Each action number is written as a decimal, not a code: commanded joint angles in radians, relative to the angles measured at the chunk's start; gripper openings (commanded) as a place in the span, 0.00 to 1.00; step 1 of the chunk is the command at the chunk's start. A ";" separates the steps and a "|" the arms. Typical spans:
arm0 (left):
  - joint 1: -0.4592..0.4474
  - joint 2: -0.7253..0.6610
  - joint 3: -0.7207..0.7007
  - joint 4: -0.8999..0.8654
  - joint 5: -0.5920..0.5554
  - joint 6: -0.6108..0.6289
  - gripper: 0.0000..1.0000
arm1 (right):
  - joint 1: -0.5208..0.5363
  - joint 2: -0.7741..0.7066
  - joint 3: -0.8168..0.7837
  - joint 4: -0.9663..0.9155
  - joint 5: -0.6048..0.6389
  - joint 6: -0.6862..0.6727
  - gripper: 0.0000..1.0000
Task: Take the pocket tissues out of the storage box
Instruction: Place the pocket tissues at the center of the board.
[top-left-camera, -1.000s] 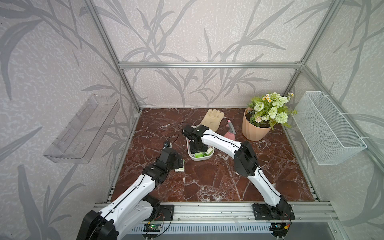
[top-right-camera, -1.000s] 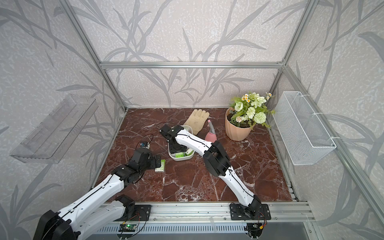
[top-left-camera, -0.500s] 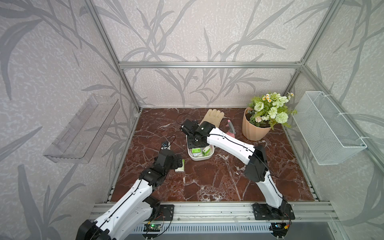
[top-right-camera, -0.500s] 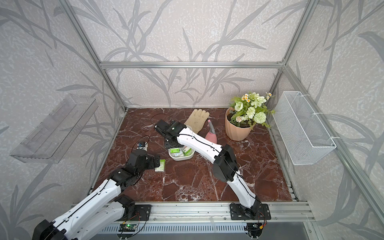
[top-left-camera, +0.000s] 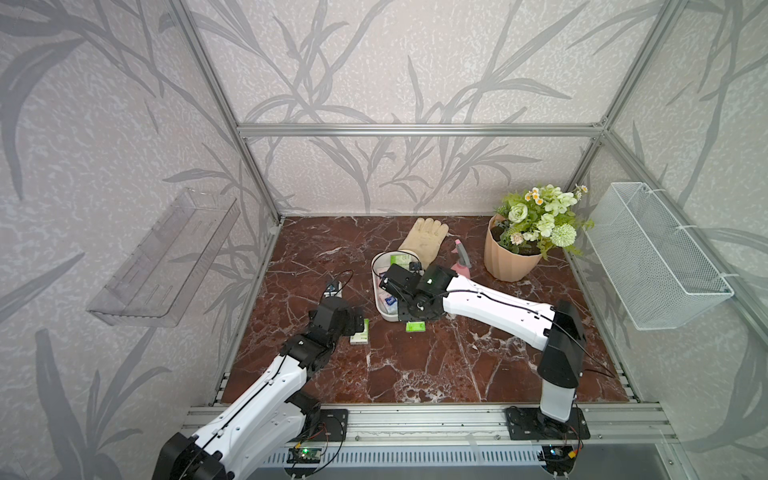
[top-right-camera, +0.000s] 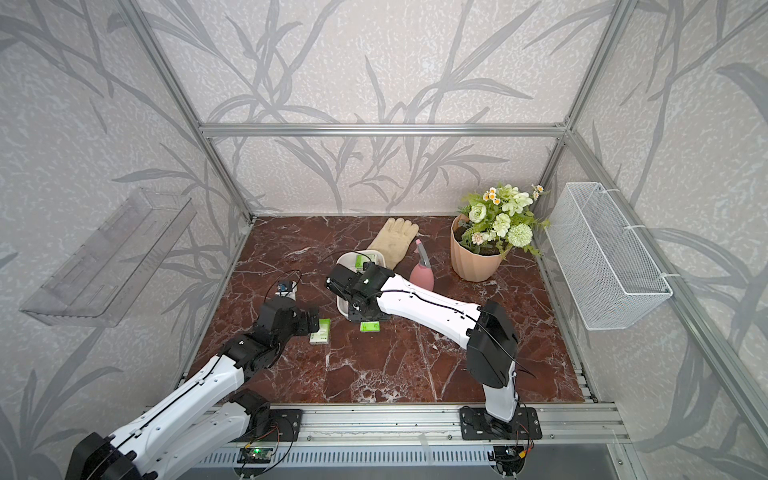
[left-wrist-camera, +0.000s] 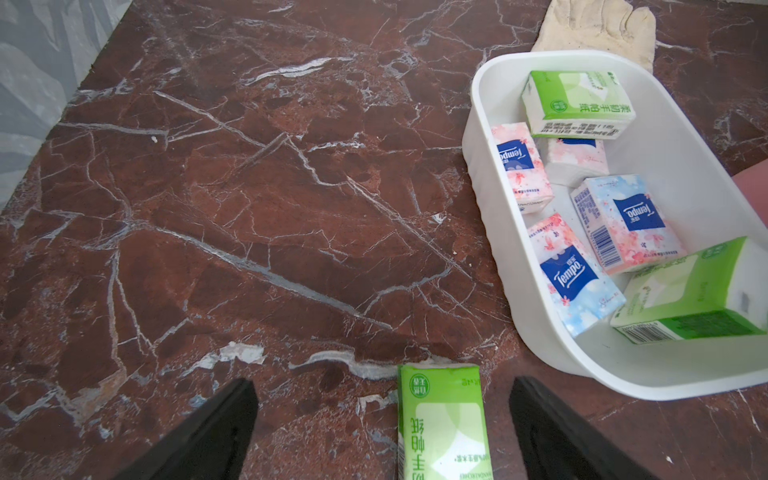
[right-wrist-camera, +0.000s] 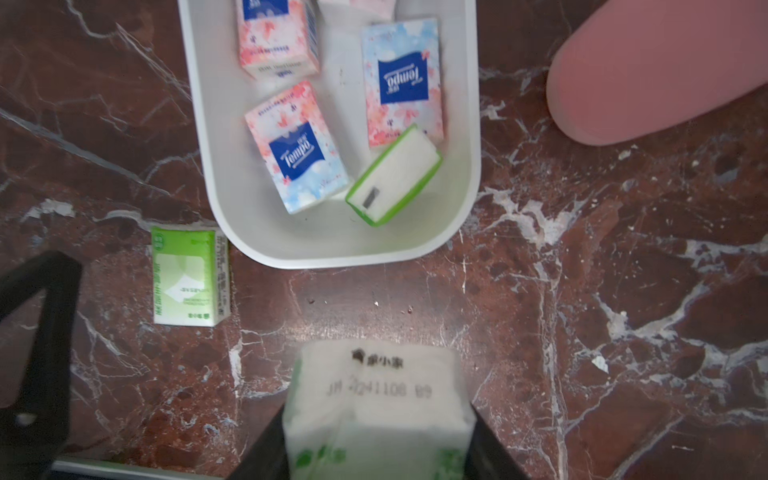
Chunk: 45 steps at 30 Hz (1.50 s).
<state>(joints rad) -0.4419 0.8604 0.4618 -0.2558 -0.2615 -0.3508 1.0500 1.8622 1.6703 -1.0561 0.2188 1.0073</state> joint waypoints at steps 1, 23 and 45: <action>0.005 -0.001 0.020 0.010 -0.022 0.010 1.00 | 0.021 -0.052 -0.054 0.018 -0.020 0.068 0.52; 0.005 0.014 0.012 0.019 -0.015 0.001 1.00 | -0.004 0.061 -0.181 0.168 -0.114 0.065 0.52; 0.005 0.028 0.006 0.029 -0.014 -0.002 1.00 | -0.079 0.298 -0.023 0.220 -0.144 -0.054 0.55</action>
<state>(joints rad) -0.4419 0.8837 0.4618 -0.2447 -0.2638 -0.3515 0.9794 2.1353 1.6135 -0.8249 0.0715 0.9737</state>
